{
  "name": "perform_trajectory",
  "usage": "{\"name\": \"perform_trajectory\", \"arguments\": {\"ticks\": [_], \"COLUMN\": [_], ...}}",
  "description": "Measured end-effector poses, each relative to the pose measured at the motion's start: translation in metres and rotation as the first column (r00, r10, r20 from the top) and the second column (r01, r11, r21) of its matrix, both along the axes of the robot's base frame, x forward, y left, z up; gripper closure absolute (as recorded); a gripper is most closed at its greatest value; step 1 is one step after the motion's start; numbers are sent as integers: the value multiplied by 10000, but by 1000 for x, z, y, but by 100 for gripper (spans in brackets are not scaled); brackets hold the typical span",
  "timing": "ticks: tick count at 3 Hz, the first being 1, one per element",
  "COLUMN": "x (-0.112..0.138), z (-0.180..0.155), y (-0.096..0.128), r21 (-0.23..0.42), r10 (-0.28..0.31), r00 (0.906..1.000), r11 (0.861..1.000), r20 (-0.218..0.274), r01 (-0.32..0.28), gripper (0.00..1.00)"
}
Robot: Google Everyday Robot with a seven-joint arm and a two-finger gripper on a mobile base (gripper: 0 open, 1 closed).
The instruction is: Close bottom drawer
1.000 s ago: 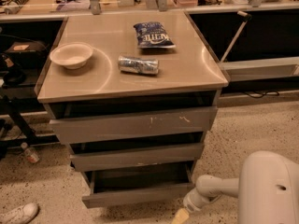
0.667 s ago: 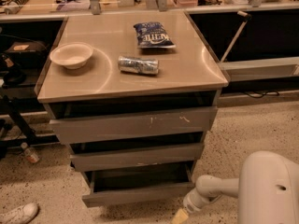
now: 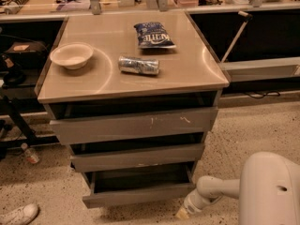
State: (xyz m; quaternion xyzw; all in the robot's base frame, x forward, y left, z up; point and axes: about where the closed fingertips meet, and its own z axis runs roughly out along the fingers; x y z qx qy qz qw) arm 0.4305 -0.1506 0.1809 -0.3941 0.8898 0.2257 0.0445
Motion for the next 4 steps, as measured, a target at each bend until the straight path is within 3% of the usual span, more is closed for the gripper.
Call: {"name": "perform_trajectory", "arguments": {"ticks": [1, 2, 4], "x": [9, 38, 81], "z": [2, 12, 18], "y": [5, 20, 48], "r21": [-44, -273, -404], "r10": [169, 336, 661], "r00": [9994, 9948, 9839], "r11": [9998, 9991, 9974], "r20": [289, 964, 1662], "r01": [-168, -311, -602], "gripper": [89, 100, 100]}}
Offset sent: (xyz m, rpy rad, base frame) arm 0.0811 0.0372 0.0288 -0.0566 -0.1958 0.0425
